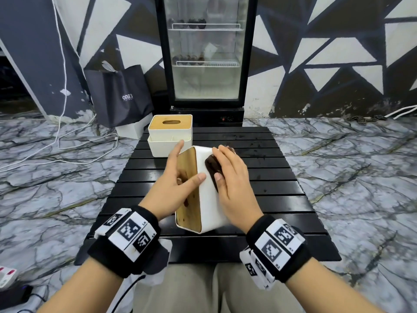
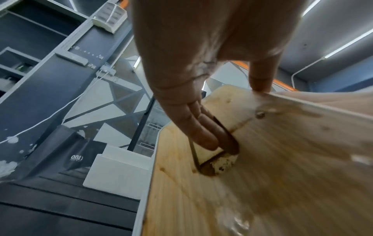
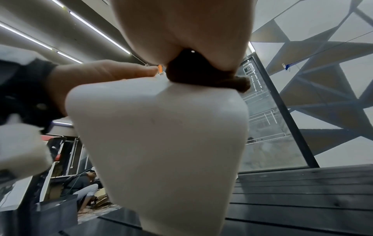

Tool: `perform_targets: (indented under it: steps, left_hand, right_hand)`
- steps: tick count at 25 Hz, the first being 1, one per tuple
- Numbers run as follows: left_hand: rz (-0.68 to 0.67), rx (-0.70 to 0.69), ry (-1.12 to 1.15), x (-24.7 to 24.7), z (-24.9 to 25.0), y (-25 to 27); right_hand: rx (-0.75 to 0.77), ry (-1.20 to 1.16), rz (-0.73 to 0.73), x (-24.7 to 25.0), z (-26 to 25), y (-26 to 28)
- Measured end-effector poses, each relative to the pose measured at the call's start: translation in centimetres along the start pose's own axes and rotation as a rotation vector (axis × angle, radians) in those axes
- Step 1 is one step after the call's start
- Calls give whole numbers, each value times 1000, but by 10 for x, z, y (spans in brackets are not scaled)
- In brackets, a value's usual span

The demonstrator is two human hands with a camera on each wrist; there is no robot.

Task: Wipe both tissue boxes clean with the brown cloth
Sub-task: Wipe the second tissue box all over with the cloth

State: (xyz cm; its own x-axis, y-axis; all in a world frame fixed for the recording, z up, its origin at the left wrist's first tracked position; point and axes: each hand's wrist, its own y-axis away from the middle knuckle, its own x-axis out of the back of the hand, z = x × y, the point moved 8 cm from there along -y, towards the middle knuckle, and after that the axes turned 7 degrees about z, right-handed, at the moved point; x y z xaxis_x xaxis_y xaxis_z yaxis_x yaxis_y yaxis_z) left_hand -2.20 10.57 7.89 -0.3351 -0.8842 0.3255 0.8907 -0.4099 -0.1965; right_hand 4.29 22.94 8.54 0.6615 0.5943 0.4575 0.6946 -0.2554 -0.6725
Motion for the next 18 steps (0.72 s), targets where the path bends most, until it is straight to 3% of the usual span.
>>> perform_targets:
  steps: [6,10,18]
  left_hand:
    - [-28,-33,-60,0,4,7]
    - [-33,-93,-155,-8,-2,15]
    - [20,-4,52,-18,-22,4]
  right_hand:
    - [64,-13,49,4,-11,1]
    - [87,-27,-15,6,-14,-6]
    - [8,-16,-70,4,4,7]
